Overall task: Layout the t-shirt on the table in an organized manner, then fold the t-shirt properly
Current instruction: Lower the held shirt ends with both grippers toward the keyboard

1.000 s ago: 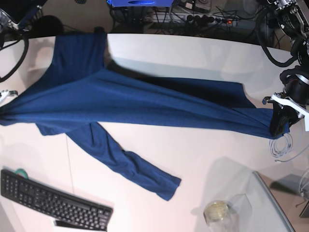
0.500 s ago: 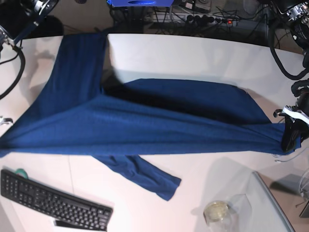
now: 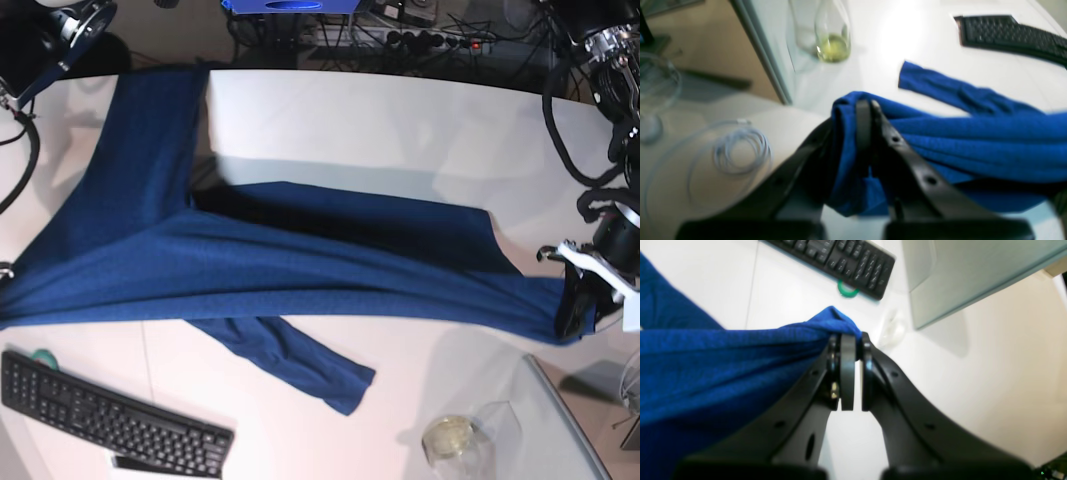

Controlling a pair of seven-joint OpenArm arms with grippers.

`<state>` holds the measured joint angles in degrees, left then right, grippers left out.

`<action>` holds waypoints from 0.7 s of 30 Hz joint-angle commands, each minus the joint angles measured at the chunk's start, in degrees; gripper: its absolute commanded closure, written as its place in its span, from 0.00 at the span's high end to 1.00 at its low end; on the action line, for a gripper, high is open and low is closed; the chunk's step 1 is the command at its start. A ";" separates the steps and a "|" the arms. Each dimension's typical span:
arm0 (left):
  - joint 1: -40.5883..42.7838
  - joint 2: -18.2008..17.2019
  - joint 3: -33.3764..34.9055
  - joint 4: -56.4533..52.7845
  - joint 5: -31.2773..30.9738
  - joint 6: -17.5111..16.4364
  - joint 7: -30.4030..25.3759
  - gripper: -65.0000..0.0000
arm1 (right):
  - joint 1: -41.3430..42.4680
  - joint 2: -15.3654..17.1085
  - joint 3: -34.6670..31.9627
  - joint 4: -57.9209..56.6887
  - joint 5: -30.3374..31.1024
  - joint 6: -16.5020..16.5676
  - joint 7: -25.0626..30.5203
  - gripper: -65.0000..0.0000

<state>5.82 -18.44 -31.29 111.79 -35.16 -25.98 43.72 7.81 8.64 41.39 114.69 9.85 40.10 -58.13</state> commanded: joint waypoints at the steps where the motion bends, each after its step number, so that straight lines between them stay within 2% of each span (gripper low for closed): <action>1: -1.47 -1.04 -0.23 1.22 -0.76 0.17 -1.83 0.00 | 2.60 0.98 -0.02 0.95 0.22 -0.10 1.82 0.00; 5: -4.90 -0.42 1.97 0.87 -0.58 0.26 -1.83 0.00 | 6.56 1.86 -0.73 0.60 0.04 -0.10 1.47 0.00; 9: -8.95 0.81 5.22 -2.91 -0.14 0.70 -1.83 0.00 | 8.93 4.67 -7.67 -0.89 0.04 -0.10 2.08 0.00; 11: -11.06 2.66 5.84 -5.11 2.59 1.85 -1.92 0.00 | 10.69 5.82 -11.72 -2.91 0.13 -0.10 2.70 0.00; 16: -19.14 9.43 5.93 -12.93 12.17 1.93 -2.54 0.00 | 16.85 7.66 -18.84 -15.84 0.04 -0.10 8.85 0.00; 21: -24.95 13.47 5.93 -25.15 20.87 2.11 -12.56 0.00 | 23.35 9.86 -24.73 -34.74 0.04 -0.10 20.02 0.00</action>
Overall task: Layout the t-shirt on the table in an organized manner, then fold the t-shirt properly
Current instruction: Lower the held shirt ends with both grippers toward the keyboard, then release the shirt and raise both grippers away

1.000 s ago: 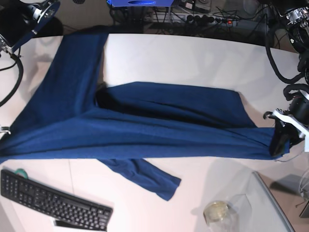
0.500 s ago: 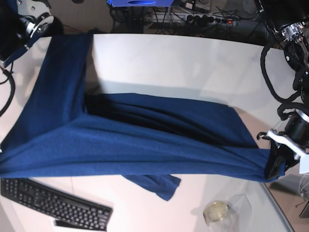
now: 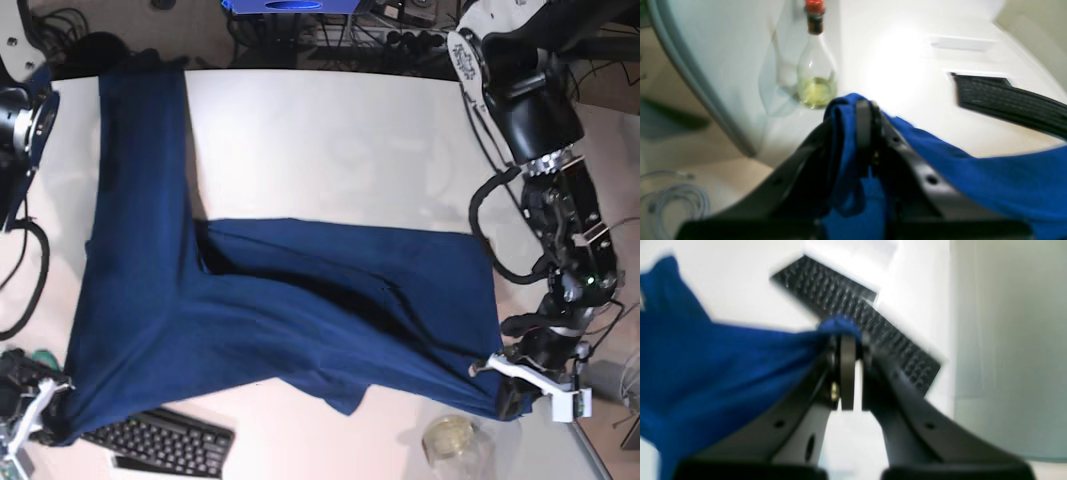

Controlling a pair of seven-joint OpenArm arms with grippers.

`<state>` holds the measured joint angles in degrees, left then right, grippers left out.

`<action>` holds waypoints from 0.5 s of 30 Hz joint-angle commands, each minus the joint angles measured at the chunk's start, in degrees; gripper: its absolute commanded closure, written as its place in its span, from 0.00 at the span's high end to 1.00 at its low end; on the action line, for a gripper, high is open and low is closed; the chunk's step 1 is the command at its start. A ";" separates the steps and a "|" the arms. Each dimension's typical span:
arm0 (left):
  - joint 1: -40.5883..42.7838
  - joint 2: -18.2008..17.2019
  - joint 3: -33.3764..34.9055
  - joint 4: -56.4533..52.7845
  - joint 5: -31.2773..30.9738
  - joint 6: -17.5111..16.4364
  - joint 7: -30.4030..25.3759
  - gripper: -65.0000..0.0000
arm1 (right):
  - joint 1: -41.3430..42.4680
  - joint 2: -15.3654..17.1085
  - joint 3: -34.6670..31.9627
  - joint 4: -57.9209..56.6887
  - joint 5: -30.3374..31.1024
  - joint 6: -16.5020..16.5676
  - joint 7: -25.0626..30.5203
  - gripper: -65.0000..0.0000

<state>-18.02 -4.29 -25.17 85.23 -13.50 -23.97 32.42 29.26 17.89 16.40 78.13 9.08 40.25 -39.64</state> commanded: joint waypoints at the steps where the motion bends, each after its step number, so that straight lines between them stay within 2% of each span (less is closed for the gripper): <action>1: -2.51 0.03 -0.19 -1.67 1.06 0.10 -3.02 0.00 | 3.40 1.14 -0.62 -2.83 0.81 -0.25 4.52 0.00; 3: -5.50 1.17 -0.19 -9.06 4.57 0.19 -6.80 0.00 | 7.18 1.32 -2.65 -13.56 0.81 -1.00 11.64 0.00; 5: -7.69 2.32 -0.19 -15.21 7.74 0.27 -11.28 0.00 | 10.88 1.49 -5.11 -24.19 0.81 -3.81 18.93 0.01; 6: -8.75 2.58 -0.19 -18.81 9.67 1.15 -13.92 0.00 | 12.72 1.49 -6.34 -30.70 0.81 -5.92 22.71 0.02; 8: -10.68 2.58 -0.19 -26.20 11.69 4.85 -18.75 0.00 | 16.59 1.49 -9.15 -42.48 0.81 -10.05 28.08 0.11; 9: -12.09 2.58 -0.19 -30.51 12.57 6.52 -21.30 0.00 | 18.88 1.41 -11.52 -48.55 0.81 -11.90 29.22 0.23; 11: -14.20 2.58 -0.19 -38.15 13.72 7.75 -25.00 0.00 | 21.78 1.41 -17.06 -56.46 0.81 -14.10 29.40 0.55; 13: -15.52 2.32 -0.19 -43.60 13.72 7.75 -27.19 0.04 | 21.87 1.41 -20.84 -57.25 0.90 -14.45 29.40 0.85; 14: -16.04 2.23 -0.19 -45.36 13.45 7.75 -28.16 0.21 | 21.25 1.49 -21.63 -56.46 1.07 -14.45 29.40 0.94; 15: -16.22 2.23 -0.19 -46.15 13.36 7.75 -29.30 0.41 | 20.20 1.58 -21.46 -54.96 1.07 -14.45 29.31 0.97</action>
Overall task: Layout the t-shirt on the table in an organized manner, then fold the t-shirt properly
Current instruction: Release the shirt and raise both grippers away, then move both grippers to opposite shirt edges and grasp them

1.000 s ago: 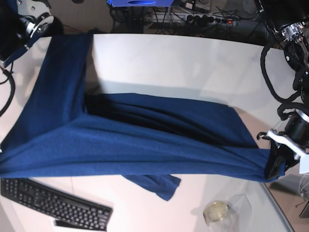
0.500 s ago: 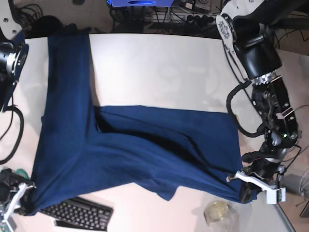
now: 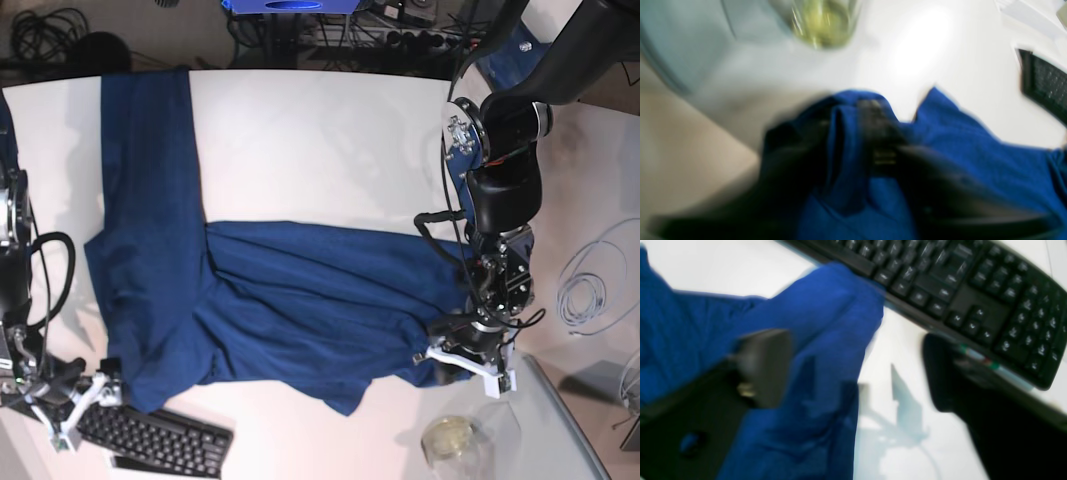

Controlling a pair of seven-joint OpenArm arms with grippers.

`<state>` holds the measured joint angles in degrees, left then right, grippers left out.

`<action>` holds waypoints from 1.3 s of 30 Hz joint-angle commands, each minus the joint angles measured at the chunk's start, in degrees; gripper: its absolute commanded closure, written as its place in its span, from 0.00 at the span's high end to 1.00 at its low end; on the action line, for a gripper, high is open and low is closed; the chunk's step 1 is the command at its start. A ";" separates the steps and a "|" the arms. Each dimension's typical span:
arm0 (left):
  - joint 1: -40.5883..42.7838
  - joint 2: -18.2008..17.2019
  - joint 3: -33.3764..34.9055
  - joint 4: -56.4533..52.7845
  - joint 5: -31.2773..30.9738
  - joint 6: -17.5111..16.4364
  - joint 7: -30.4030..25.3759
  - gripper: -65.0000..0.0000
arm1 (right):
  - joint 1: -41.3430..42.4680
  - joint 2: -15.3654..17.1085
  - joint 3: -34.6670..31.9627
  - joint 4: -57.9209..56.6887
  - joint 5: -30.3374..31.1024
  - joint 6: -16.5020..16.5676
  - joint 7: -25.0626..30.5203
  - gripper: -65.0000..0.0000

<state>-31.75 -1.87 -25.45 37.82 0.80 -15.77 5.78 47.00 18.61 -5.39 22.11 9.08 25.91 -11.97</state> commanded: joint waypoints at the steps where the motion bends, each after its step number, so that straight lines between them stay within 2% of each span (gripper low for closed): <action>1: -2.14 -0.20 0.09 1.69 -0.84 -0.45 -3.28 0.60 | 1.30 1.21 0.95 3.52 1.16 -0.11 1.29 0.96; 2: -1.79 -0.20 -0.09 2.31 -1.02 -0.45 -3.72 0.78 | -0.63 2.09 2.27 6.42 1.16 -0.11 -0.03 0.94; 3: -1.62 -0.46 -0.35 3.01 -1.11 -0.45 -3.72 0.91 | -2.56 2.71 3.32 9.41 1.16 -0.02 -2.14 0.93; 4: -1.18 -1.08 -0.53 4.51 -1.19 -0.45 -3.63 1.00 | -4.59 3.32 4.29 13.89 1.16 -0.02 -5.13 0.91; 8: 2.78 -3.19 -0.61 12.33 -1.28 -0.45 -3.54 1.00 | -18.65 5.52 10.44 35.87 0.98 -0.02 -18.85 0.91; 12: 12.89 -4.33 -0.61 24.90 -2.78 -0.54 -0.37 1.00 | -36.50 5.08 15.45 57.76 0.90 -0.20 -26.76 0.91; 15: 23.79 -5.74 -0.61 32.81 -10.07 -0.54 1.03 1.00 | -46.34 2.53 16.77 66.46 0.81 -0.29 -29.48 0.91; 18: 34.08 -7.49 -0.61 38.44 -19.39 -0.54 0.94 1.00 | -51.97 0.25 18.27 67.87 0.81 -0.29 -30.36 0.91; 21: 42.52 -9.87 -0.61 42.48 -24.75 -0.54 0.86 1.00 | -55.57 -0.98 18.44 67.87 0.81 -0.29 -30.54 0.91; 26: 51.57 -11.45 -0.70 46.79 -25.28 -0.54 0.77 1.00 | -60.15 -2.92 18.18 67.25 0.81 -0.37 -30.54 0.91; 30: 54.21 -11.63 -0.70 47.32 -25.46 -0.54 0.68 1.00 | -63.05 -5.29 18.00 65.94 0.81 -0.11 -30.54 0.91; 36: 54.38 -11.36 -0.70 47.23 -25.46 -0.54 0.68 1.00 | -65.16 -6.26 10.27 64.79 0.81 -0.11 -30.54 0.90; 37: 54.38 -11.36 -0.70 47.23 -25.46 -0.54 0.68 1.00 | -65.07 -6.26 9.30 63.83 0.81 -0.11 -30.36 0.87; 39: 54.38 -11.36 -0.70 47.23 -25.46 -0.54 0.68 1.00 | -64.63 -6.26 8.16 61.72 0.81 -0.11 -30.10 0.71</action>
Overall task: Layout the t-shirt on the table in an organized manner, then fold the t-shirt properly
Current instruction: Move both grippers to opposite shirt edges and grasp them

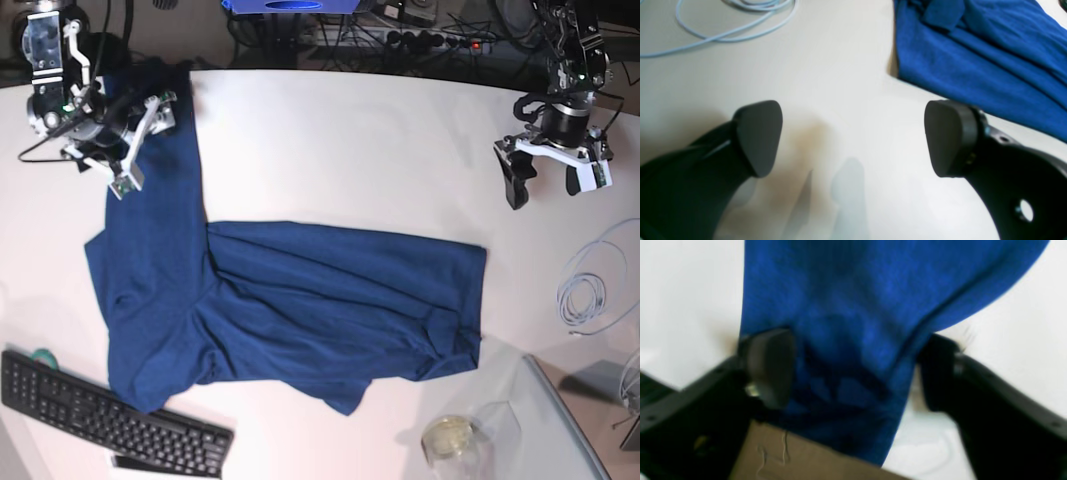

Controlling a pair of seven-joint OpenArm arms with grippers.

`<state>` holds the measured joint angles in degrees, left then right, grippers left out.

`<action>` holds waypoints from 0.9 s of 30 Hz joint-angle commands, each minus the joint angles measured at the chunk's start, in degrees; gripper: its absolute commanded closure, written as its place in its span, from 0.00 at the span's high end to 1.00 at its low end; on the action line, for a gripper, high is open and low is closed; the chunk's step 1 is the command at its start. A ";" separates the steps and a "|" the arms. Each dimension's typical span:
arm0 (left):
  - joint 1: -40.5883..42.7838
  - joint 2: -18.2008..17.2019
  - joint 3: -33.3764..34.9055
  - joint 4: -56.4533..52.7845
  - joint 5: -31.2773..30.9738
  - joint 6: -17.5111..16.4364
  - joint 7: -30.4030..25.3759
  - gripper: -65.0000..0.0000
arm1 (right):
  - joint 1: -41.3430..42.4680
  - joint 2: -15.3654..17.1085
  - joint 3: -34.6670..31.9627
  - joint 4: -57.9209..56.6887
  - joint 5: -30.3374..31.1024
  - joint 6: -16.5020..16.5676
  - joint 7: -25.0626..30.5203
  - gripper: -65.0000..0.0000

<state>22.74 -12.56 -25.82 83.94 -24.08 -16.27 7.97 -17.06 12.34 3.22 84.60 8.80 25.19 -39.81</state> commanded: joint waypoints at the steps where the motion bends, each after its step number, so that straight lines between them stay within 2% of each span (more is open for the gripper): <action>1: -0.10 -0.67 -0.33 1.11 -0.58 -0.04 -1.51 1.00 | -0.04 0.01 -0.63 -1.21 1.09 0.61 -2.25 0.61; 3: -0.10 -0.67 -0.33 1.03 -0.58 -0.04 -1.51 1.00 | 0.66 0.01 -0.54 -1.83 1.09 0.61 -2.25 0.34; 5: -0.10 -0.67 -0.33 0.94 -0.58 -0.04 -1.51 1.00 | 0.84 0.28 -0.45 -0.69 1.18 0.61 -2.25 0.03; 6: -0.10 -0.67 -0.33 0.94 -0.58 -0.04 -1.51 1.00 | 1.37 0.37 -0.45 0.81 1.18 0.61 -2.43 0.00; 8: -0.10 -0.67 -0.33 0.94 -0.58 -0.04 -1.51 1.00 | 2.07 0.63 -0.72 5.20 1.18 0.61 -3.22 0.04; 12: -0.10 -0.67 -0.33 1.11 -0.58 -0.04 -1.51 1.00 | 8.66 1.33 -1.16 14.96 1.09 0.70 -9.46 0.00; 15: -0.10 -0.67 0.02 1.20 -0.50 -0.04 -1.42 1.00 | 19.65 2.39 -4.15 16.55 1.09 0.79 -13.77 0.00; 18: -0.10 -0.67 0.29 1.29 -0.50 -0.04 -1.15 1.00 | 31.17 3.35 -8.63 13.03 1.09 0.79 -13.95 0.00; 20: -0.10 -0.59 0.37 2.17 -0.32 -0.04 -1.15 1.00 | 40.22 3.53 -11.88 6.70 1.09 0.79 -10.96 0.00; 23: 0.60 0.03 0.46 3.57 -0.32 -0.04 -1.07 1.00 | 53.94 2.91 -16.63 -8.86 1.09 0.79 -2.08 0.00; 27: 1.30 0.64 0.46 5.77 -0.32 -0.04 -0.98 1.00 | 67.30 -1.57 -19.80 -28.55 1.18 0.52 11.20 0.07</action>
<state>23.99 -11.09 -24.97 88.71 -24.05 -16.40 8.43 48.97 11.00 -16.64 54.78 9.50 25.36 -29.19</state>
